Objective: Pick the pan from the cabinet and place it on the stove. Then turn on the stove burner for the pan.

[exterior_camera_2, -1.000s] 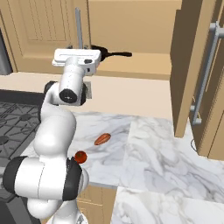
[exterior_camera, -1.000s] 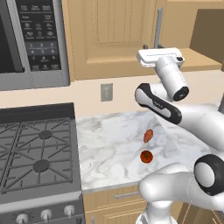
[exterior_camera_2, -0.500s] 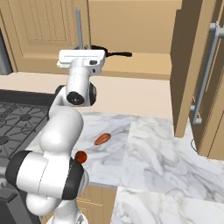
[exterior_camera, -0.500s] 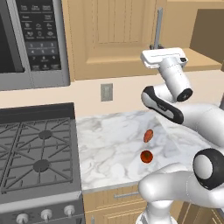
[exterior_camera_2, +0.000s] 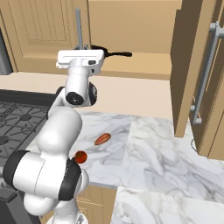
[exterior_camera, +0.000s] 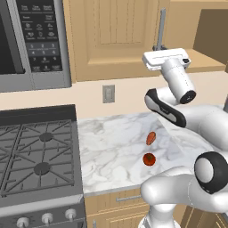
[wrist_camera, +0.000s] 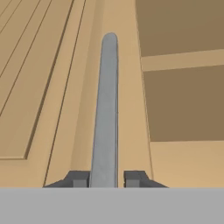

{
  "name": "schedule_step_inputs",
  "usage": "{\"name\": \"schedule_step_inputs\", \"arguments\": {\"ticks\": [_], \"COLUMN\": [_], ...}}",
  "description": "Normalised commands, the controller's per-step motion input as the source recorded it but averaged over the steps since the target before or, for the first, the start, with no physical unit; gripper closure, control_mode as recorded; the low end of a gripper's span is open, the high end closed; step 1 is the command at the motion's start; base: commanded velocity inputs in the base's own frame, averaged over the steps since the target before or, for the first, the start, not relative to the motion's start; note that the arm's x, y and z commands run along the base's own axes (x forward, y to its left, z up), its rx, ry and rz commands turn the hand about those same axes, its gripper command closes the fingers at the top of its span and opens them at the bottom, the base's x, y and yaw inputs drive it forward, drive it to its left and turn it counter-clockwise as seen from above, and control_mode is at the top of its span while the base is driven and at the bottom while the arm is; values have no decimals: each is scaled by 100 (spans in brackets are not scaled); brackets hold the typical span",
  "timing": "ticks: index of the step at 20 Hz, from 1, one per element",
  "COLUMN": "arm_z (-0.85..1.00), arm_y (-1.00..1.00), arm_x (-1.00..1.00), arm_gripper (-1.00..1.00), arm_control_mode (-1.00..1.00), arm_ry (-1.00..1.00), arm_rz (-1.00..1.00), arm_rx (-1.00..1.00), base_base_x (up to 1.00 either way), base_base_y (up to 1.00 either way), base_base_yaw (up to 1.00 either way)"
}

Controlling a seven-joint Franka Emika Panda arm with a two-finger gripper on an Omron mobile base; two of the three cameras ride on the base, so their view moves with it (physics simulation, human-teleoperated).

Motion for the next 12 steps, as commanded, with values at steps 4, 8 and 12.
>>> {"name": "schedule_step_inputs", "arguments": {"ticks": [4, 8, 12], "arm_z": [-1, 0, 0], "arm_y": [2, -1, -11], "arm_x": [0, -6, -33], "arm_gripper": [100, 100, 100], "arm_control_mode": [-100, -100, -100], "arm_ry": [0, 0, -2], "arm_rz": [0, 0, 0], "arm_rx": [0, 0, 0], "base_base_x": [0, 0, 0], "base_base_y": [0, 0, 0], "base_base_yaw": [0, 0, 0]}}
